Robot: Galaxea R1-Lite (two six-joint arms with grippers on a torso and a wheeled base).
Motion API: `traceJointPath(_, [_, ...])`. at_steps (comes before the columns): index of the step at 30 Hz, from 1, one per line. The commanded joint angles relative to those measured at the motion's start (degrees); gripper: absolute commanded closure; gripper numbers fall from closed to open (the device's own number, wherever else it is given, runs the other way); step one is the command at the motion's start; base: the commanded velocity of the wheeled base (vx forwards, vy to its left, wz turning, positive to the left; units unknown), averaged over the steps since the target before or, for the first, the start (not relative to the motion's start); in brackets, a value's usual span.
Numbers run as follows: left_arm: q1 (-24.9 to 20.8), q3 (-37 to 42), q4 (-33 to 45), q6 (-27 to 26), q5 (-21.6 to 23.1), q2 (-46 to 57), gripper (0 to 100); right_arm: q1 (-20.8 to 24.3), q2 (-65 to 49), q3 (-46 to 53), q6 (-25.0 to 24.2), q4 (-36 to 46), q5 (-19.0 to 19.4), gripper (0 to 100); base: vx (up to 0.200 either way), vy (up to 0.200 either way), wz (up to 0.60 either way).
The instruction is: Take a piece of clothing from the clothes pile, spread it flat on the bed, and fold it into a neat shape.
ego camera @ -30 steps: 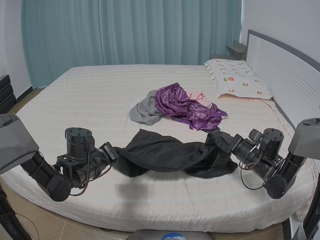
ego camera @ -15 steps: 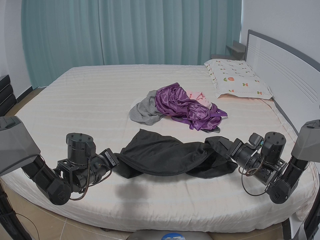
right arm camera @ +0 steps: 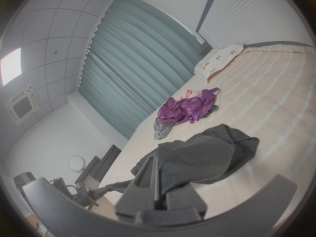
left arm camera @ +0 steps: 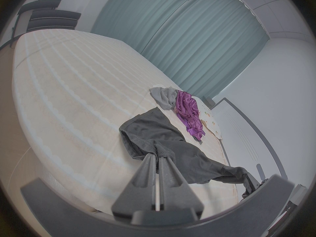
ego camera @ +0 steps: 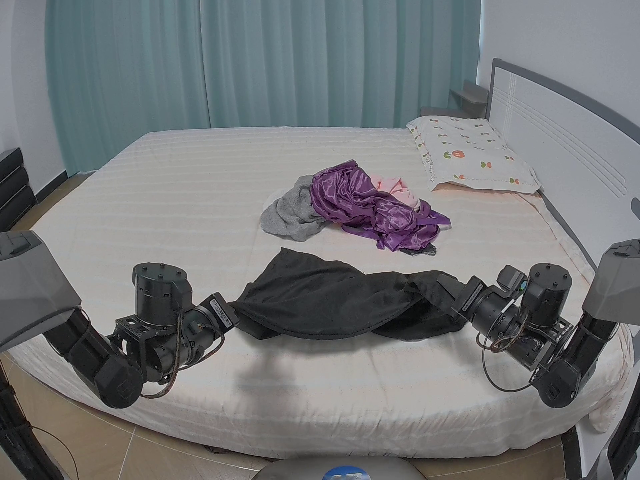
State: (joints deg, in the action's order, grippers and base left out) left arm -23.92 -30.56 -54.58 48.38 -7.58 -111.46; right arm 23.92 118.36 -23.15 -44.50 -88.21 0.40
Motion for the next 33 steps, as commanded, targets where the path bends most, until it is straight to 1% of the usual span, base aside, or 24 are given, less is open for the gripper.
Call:
traceJointPath(1, [0.0, 0.1, -0.1, 0.0, -0.1, 0.0, 100, -0.1, 0.3, -0.3, 0.0, 0.0, -0.1, 100, 0.0, 0.0, 0.0])
traceJointPath(3, [0.0, 0.1, 0.0, 0.0, 0.0, 0.0, 100, -0.1, 0.3, -0.4, 0.0, 0.0, -0.1, 100, 0.0, 0.0, 0.0])
traceJointPath(9, [0.0, -0.1, 0.0, 1.6, 0.1, 1.0, 100, -0.1, -0.1, -0.4, 0.0, 0.0, -0.1, 100, 0.0, 0.2, 0.0])
traceJointPath(15, [0.0, 0.0, 0.0, 1.6, 0.0, 1.8, 100, -0.2, 0.0, -0.5, 0.1, -1.5, -0.2, 100, 0.0, 0.2, 0.0])
traceJointPath(21, [0.0, -0.1, 0.0, 1.6, 0.0, 2.6, 100, -1.1, -1.8, -0.5, 0.1, -1.5, -0.2, 100, 0.0, 0.2, 0.0])
traceJointPath(33, [0.0, -0.1, 0.1, 1.5, -0.1, 3.4, 100, -1.4, -1.4, -0.8, 0.1, -1.5, -0.2, 100, 0.0, 0.2, 0.0])
